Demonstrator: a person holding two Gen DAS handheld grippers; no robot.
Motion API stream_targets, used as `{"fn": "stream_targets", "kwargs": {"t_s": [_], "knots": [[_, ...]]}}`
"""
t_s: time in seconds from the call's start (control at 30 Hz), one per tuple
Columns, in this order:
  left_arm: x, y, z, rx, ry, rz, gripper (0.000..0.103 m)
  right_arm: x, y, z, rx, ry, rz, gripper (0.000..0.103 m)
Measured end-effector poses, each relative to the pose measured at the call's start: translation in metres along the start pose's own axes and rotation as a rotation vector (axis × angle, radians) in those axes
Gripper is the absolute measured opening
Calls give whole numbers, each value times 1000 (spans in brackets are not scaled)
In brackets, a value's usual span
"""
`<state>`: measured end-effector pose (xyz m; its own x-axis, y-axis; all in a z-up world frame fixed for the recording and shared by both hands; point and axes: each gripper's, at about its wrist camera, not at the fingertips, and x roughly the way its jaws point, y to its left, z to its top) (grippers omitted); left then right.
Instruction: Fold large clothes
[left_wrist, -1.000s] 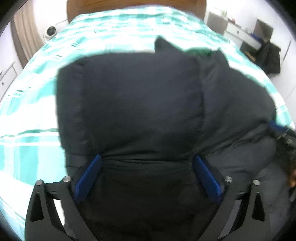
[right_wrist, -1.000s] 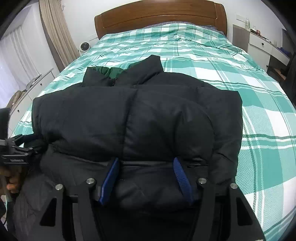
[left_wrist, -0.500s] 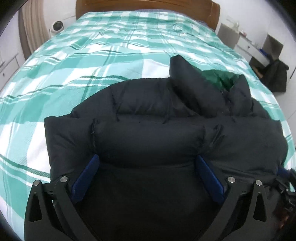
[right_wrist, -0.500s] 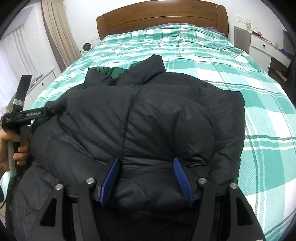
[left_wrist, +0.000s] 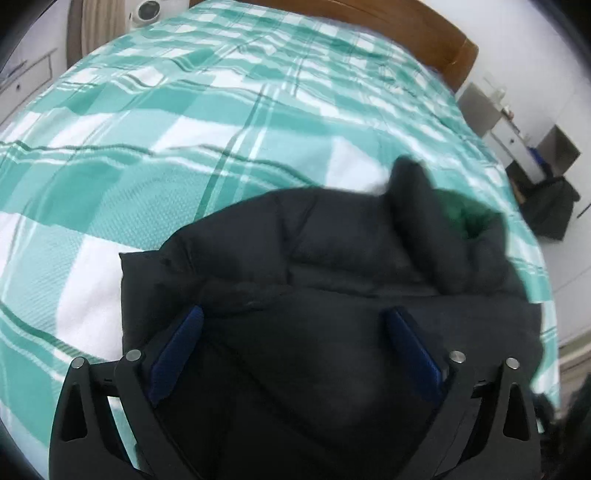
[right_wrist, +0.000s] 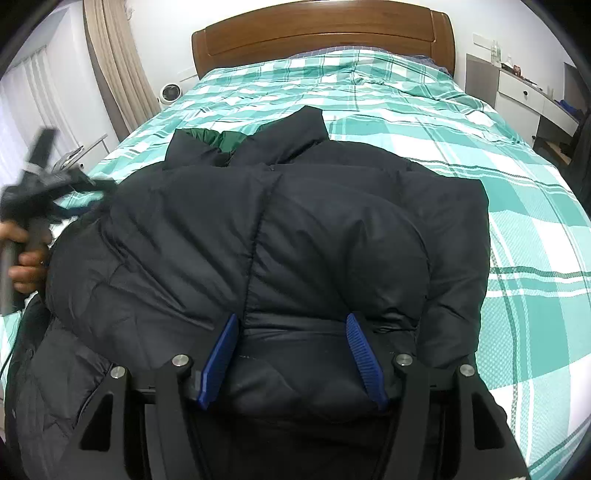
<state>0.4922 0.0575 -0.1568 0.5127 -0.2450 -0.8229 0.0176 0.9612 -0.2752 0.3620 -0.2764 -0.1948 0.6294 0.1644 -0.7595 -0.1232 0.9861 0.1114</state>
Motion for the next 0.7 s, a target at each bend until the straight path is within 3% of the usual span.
{"fn": "stream_targets", "kwargs": {"t_s": [0.13, 0.23, 0.4, 0.47, 0.57, 0.7], "knots": [[-4, 0, 1, 3, 4, 7, 101, 1, -1, -1, 1, 2, 0, 62], [-35, -2, -7, 28, -11, 8, 99, 1, -2, -1, 3, -1, -1, 62], [-90, -19, -50, 193, -59, -60, 100, 1, -2, -3, 4, -10, 0, 62], [-89, -22, -72, 241, -26, -51, 100, 1, -1, -3, 1, -8, -6, 62], [-60, -15, -95, 265, 38, 20, 102, 2, 1, -3, -8, -4, -17, 62], [-54, -14, -97, 254, 30, 29, 102, 4, 3, -2, -13, -1, -25, 62]]}}
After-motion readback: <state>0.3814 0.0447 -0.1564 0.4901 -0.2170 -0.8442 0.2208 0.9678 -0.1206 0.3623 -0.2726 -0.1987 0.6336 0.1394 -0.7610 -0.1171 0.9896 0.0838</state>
